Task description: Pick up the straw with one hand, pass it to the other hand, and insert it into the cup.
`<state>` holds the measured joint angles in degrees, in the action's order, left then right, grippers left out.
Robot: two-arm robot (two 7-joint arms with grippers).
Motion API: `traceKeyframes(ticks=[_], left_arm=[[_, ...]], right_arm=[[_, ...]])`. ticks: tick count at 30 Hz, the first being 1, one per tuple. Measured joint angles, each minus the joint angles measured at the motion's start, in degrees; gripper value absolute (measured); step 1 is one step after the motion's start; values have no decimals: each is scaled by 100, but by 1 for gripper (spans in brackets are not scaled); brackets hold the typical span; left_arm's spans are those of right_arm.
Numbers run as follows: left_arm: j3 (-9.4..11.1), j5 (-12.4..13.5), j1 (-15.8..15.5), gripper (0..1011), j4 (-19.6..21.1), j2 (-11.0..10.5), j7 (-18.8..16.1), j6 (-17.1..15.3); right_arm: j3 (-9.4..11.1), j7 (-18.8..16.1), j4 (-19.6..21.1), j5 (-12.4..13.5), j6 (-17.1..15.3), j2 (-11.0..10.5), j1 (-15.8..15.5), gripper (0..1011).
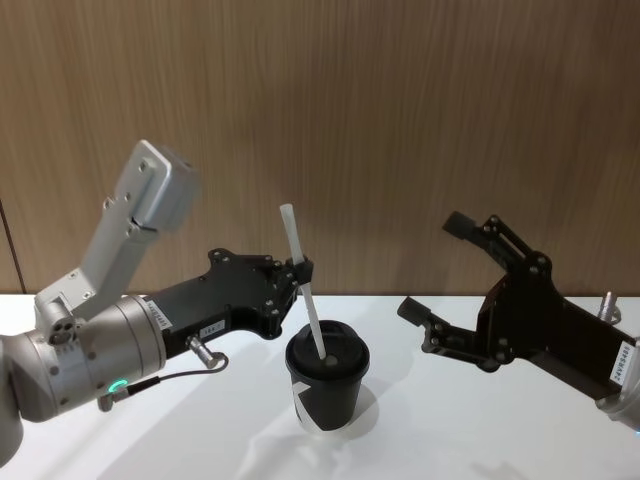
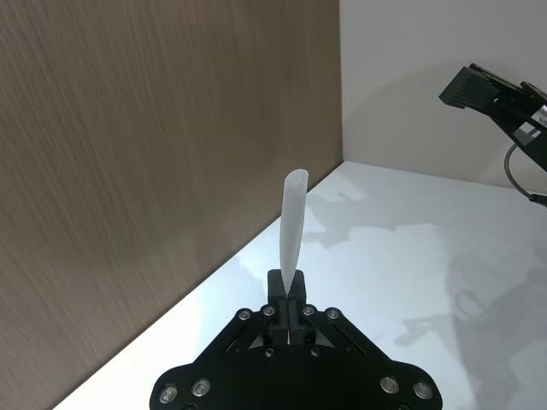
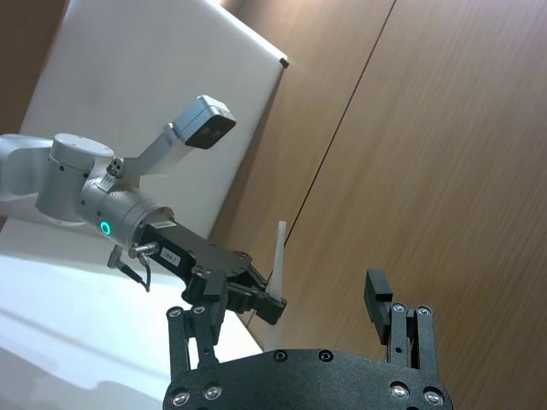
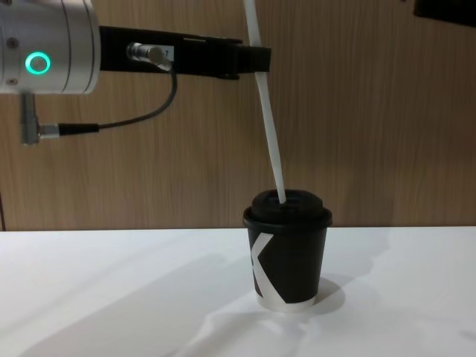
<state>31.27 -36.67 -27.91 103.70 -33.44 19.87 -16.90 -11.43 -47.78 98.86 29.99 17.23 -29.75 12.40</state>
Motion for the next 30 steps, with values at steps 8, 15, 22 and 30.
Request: traceKeyframes(ticks=[8, 15, 22, 30], left_arm=[[10, 58, -16, 8, -85, 70, 21, -12], [11, 97, -29, 8, -165, 134, 41, -45], [5, 121, -43, 8, -246, 195, 69, -74], [-11, 124, -62, 7, -363, 273, 123, -103]], right_arm=[[0, 0, 0, 0, 0, 0, 0, 1001], [0, 0, 0, 0, 0, 0, 0, 1001], [0, 0, 0, 0, 0, 0, 0, 1001], [0, 0, 0, 0, 0, 0, 0, 1001]])
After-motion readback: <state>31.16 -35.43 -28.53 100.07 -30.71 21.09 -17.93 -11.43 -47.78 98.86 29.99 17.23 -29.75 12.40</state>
